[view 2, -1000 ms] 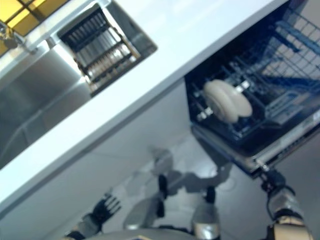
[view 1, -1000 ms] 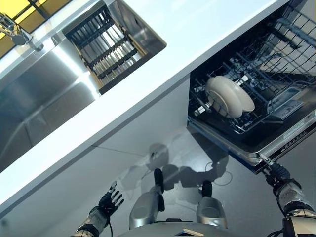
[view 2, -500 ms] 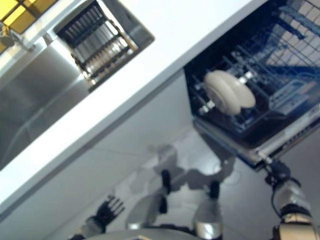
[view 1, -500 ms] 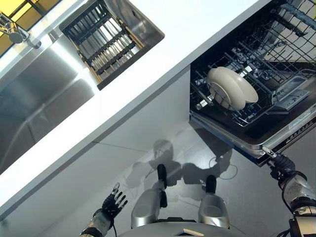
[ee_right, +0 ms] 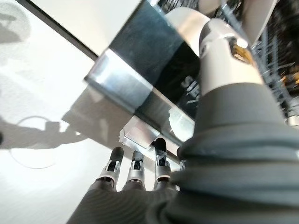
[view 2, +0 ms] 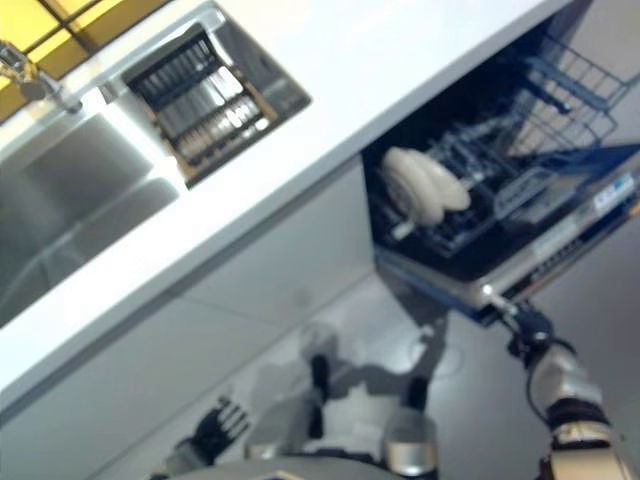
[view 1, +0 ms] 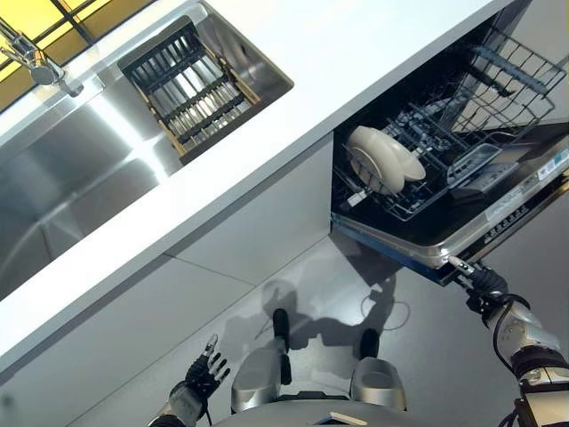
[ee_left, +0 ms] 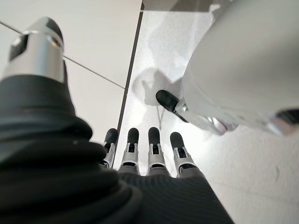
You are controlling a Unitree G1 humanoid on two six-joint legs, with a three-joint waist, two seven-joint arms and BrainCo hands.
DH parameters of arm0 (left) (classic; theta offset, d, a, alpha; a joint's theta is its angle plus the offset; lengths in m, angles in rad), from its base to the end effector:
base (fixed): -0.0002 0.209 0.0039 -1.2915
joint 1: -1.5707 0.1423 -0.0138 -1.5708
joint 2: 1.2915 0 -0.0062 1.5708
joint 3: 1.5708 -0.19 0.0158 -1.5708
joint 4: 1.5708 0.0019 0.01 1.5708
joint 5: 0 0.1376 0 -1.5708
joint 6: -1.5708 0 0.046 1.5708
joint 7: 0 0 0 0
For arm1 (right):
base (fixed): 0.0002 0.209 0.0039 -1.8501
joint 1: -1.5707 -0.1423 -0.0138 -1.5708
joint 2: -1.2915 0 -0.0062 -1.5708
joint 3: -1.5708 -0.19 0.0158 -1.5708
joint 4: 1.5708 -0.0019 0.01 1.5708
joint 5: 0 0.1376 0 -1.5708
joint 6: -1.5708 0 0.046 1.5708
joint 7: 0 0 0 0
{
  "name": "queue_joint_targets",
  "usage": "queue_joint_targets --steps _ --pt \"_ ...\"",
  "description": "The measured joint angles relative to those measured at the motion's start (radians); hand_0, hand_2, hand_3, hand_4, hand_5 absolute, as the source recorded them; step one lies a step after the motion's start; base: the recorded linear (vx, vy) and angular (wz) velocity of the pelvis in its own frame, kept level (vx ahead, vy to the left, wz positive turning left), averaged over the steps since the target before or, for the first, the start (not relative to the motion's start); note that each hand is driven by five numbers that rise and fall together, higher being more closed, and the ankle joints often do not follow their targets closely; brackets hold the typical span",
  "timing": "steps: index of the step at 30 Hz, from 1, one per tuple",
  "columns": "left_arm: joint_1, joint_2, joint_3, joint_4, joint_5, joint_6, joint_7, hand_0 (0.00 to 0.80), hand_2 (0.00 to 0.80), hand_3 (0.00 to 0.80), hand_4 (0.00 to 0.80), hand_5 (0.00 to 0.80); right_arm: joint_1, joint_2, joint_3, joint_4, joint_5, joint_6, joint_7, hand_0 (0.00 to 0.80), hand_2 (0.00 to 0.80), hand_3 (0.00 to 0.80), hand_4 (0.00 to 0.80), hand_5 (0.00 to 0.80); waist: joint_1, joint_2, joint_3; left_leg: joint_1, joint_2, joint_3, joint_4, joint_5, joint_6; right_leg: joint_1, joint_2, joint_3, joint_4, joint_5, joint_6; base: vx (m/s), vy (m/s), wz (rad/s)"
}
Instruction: Take plates into dishwasher
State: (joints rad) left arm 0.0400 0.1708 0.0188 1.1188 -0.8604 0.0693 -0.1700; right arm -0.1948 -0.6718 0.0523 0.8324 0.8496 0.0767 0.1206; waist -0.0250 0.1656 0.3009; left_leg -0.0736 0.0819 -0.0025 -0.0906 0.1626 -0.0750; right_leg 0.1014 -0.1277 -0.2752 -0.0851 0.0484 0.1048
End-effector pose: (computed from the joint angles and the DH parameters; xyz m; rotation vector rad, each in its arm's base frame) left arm 0.0740 0.2099 -0.1219 -0.7305 1.0150 0.4352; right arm 0.1939 -0.3388 0.0028 0.2254 0.5179 -0.3438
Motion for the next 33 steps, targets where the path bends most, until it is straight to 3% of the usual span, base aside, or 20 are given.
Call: queue_joint_targets --steps 5,9,13,18,21,24,25,28,33 --pt "-0.001 0.026 0.011 -0.004 0.063 0.017 0.013 0.000 0.000 0.000 0.000 0.000 0.000 0.034 0.000 -0.108 0.008 0.003 -0.003 0.000 0.000 0.000 0.000 0.000 0.045 -0.055 -0.053 0.012 0.001 -0.009 0.000 0.000 0.000 0.022 0.002 -0.016 0.000 -0.005 -0.003 0.042 -0.060 0.12" --pt "0.004 0.043 0.011 -0.004 0.064 0.025 0.014 0.000 0.000 0.000 0.000 0.000 -0.032 0.045 -0.001 -0.187 0.042 -0.014 -0.002 0.000 0.000 0.000 0.000 0.000 0.077 -0.064 -0.103 0.014 0.004 -0.016 -0.001 0.000 0.000 0.040 -0.001 -0.045 -0.003 -0.015 -0.002 0.031 -0.046 0.22" --pt "0.030 0.061 0.010 -0.003 0.094 0.025 0.014 0.000 0.000 0.000 0.000 0.000 -0.177 0.095 0.000 -0.280 0.087 -0.089 0.060 0.000 0.000 0.000 0.000 0.000 0.099 -0.086 -0.172 0.031 0.003 -0.013 0.000 0.000 0.000 0.072 -0.002 -0.067 0.000 -0.032 0.007 0.030 -0.031 0.21" --pt "0.024 0.106 0.005 0.003 0.105 0.025 0.013 0.000 0.000 0.000 0.000 0.000 -0.315 0.116 -0.001 -0.269 0.067 -0.111 0.070 0.000 0.000 0.000 0.000 0.000 0.125 -0.165 -0.238 0.047 -0.006 -0.029 0.001 -0.003 -0.004 0.107 -0.009 -0.059 0.002 -0.069 0.016 0.033 -0.006 0.32" --pt "0.024 0.116 0.003 0.022 0.105 0.025 0.014 0.000 0.000 0.000 0.000 0.000 -0.308 0.132 0.004 -0.230 0.002 -0.085 0.057 0.000 0.000 0.000 0.000 0.000 0.123 -0.188 -0.253 0.047 -0.007 -0.025 0.001 -0.005 -0.007 0.112 -0.010 -0.054 0.002 -0.077 0.012 -0.005 0.011 0.07" --pt "0.024 0.111 0.002 0.024 0.103 0.022 0.018 0.000 0.000 0.000 0.000 0.000 -0.224 0.155 0.037 -0.221 -0.103 -0.056 0.042 0.000 0.000 0.000 0.000 0.000 0.118 -0.189 -0.255 0.049 -0.007 -0.020 0.000 -0.006 -0.007 0.111 -0.011 -0.048 0.002 -0.077 0.012 -0.015 0.027 -0.05" --pt "0.029 0.108 0.003 0.024 0.101 0.018 0.024 0.000 0.000 0.000 0.000 0.000 -0.175 0.182 0.023 -0.256 -0.130 -0.088 0.035 0.000 0.000 0.000 0.000 0.000 0.114 -0.187 -0.258 0.049 -0.005 -0.016 0.000 -0.007 -0.008 0.107 -0.011 -0.045 0.002 -0.077 0.012 -0.022 0.035 -0.14" --pt "0.040 0.093 0.002 0.026 0.101 0.012 0.047 0.000 0.000 0.000 0.000 0.000 -0.039 0.231 0.082 -0.274 -0.241 -0.068 0.027 0.000 0.000 0.000 0.000 0.000 0.093 -0.188 -0.270 0.047 0.000 0.003 -0.001 -0.012 -0.010 0.105 -0.009 -0.035 0.002 -0.078 0.011 -0.017 0.032 -0.10" --pt "0.026 0.061 -0.016 0.029 0.105 0.010 0.071 0.000 0.000 0.000 0.000 0.000 0.127 0.346 0.232 -0.119 -0.401 -0.040 0.024 0.000 0.000 0.000 0.000 0.000 0.067 -0.185 -0.269 0.042 0.000 0.006 -0.001 -0.015 -0.015 0.103 -0.002 -0.033 0.001 -0.081 0.007 -0.014 0.032 -0.01"
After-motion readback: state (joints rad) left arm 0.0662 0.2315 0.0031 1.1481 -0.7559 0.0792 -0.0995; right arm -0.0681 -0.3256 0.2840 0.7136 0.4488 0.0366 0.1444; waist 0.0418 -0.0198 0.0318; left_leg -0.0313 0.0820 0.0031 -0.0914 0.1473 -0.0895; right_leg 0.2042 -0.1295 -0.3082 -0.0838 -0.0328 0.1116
